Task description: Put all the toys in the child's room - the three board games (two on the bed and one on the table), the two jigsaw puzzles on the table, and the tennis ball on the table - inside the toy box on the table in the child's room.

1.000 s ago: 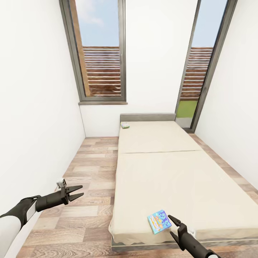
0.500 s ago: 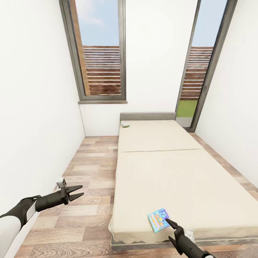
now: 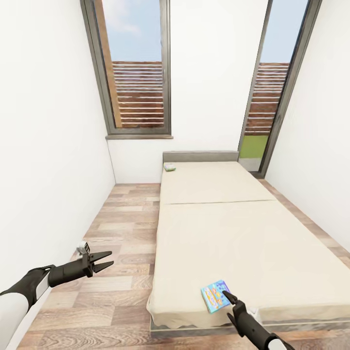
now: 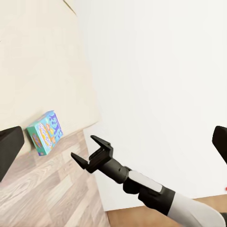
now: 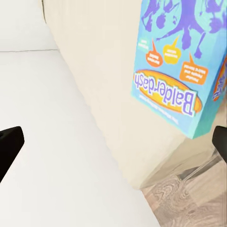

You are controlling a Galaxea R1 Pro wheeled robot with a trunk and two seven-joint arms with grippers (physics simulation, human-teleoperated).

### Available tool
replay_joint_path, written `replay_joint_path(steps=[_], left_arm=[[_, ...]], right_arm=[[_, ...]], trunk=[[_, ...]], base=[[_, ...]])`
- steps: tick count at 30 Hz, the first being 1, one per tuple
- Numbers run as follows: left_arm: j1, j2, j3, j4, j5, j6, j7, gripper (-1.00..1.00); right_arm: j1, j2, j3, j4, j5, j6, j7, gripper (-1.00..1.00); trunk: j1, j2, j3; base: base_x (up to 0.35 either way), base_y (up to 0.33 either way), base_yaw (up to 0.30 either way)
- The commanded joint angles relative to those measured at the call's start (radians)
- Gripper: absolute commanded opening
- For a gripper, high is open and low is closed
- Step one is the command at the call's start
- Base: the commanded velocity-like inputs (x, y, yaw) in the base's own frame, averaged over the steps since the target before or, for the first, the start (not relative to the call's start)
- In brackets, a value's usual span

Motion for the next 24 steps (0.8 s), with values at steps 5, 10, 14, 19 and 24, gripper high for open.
replay_joint_path(steps=[5, 10, 14, 19, 24], left_arm=[[0.000, 0.000, -0.005, -0.002, 0.006, 0.008, -0.003, 1.00], [0.000, 0.000, -0.004, -0.006, 0.006, 0.008, -0.003, 1.00], [0.000, 0.000, -0.005, -0.007, 0.005, 0.007, -0.003, 1.00], [0.000, 0.005, -0.004, -0.010, 0.005, 0.007, -0.003, 1.00], [0.000, 0.007, -0.004, -0.010, 0.005, 0.007, -0.003, 1.00]], right_arm=[[-0.006, -0.015, -0.002, 0.027, -0.003, -0.046, 0.002, 1.00], [-0.007, -0.028, -0.002, 0.032, -0.003, -0.056, 0.002, 1.00], [-0.007, -0.030, -0.001, 0.032, -0.003, -0.058, 0.003, 1.00], [-0.007, -0.031, -0.001, 0.034, -0.004, -0.056, 0.004, 1.00], [-0.007, -0.031, -0.002, 0.034, -0.006, -0.053, 0.003, 1.00]], trunk=[[0.019, -0.036, -0.017], [0.038, -0.071, -0.032], [0.054, -0.099, -0.045], [0.073, -0.134, -0.061], [0.092, -0.169, -0.076]], base=[[0.000, 0.000, 0.000], [0.000, 0.000, 0.000], [0.000, 0.000, 0.000], [0.000, 0.000, 0.000], [0.000, 0.000, 0.000]])
